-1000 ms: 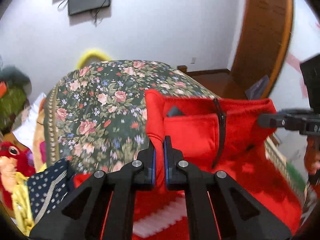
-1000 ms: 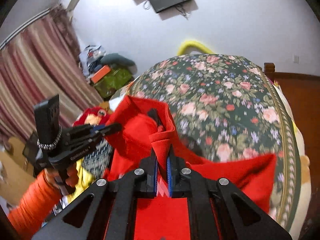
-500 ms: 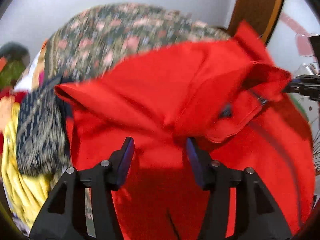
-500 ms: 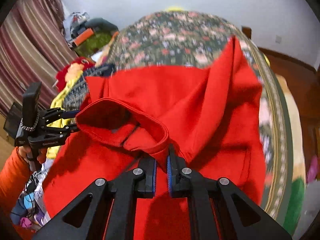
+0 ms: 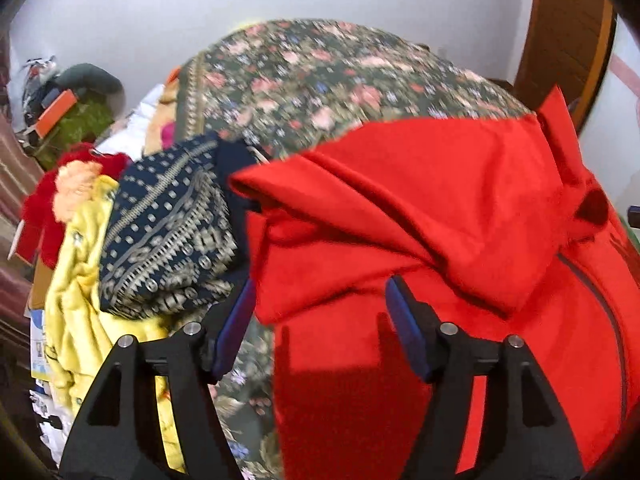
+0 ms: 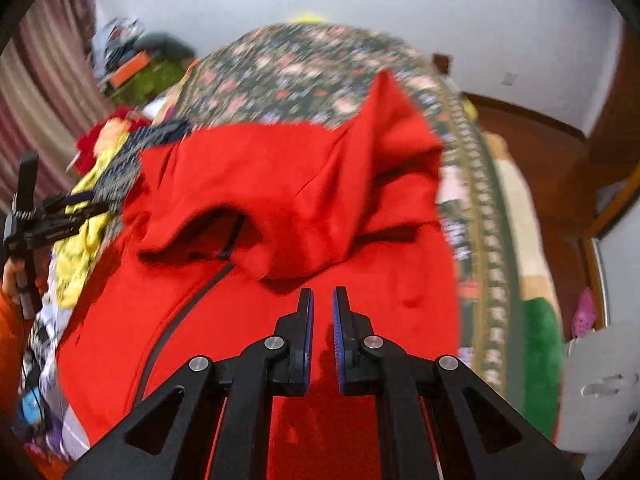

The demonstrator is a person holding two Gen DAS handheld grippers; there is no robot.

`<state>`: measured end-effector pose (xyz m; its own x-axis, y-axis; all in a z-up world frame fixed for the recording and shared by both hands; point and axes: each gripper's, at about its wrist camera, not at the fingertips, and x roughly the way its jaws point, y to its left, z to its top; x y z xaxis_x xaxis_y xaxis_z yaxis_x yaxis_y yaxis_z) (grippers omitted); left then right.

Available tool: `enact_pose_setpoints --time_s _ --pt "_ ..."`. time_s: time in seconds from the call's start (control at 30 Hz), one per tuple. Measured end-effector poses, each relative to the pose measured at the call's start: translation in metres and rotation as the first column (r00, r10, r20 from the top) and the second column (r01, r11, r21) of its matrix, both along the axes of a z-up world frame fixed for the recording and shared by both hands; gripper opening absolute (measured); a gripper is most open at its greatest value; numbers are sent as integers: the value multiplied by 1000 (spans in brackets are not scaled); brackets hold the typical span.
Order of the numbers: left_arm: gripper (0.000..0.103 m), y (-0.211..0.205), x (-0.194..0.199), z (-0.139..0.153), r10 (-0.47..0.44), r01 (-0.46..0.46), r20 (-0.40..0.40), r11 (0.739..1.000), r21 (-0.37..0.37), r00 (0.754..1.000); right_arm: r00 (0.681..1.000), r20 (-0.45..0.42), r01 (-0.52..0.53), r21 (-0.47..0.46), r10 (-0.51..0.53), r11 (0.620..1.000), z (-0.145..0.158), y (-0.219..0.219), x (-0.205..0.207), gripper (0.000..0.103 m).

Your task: Fold large clothes

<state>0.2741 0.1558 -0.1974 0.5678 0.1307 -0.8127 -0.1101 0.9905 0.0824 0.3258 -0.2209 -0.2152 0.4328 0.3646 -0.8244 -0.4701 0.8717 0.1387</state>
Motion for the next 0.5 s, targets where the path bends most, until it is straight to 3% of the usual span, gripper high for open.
enact_pose_setpoints --time_s 0.17,0.3,0.4,0.5 --pt "74 7 26 7 36 -35 28 999 -21 999 996 82 33 -2 -33 999 28 4 27 5" --pt "74 8 53 -1 50 -48 20 994 -95 999 995 104 -13 55 7 998 40 36 60 5" --pt "74 6 75 -9 52 -50 12 990 -132 999 995 96 -20 49 15 999 32 72 95 5" --pt "74 6 95 -19 62 -61 -1 989 -132 998 995 98 11 -34 -7 999 13 98 126 5"
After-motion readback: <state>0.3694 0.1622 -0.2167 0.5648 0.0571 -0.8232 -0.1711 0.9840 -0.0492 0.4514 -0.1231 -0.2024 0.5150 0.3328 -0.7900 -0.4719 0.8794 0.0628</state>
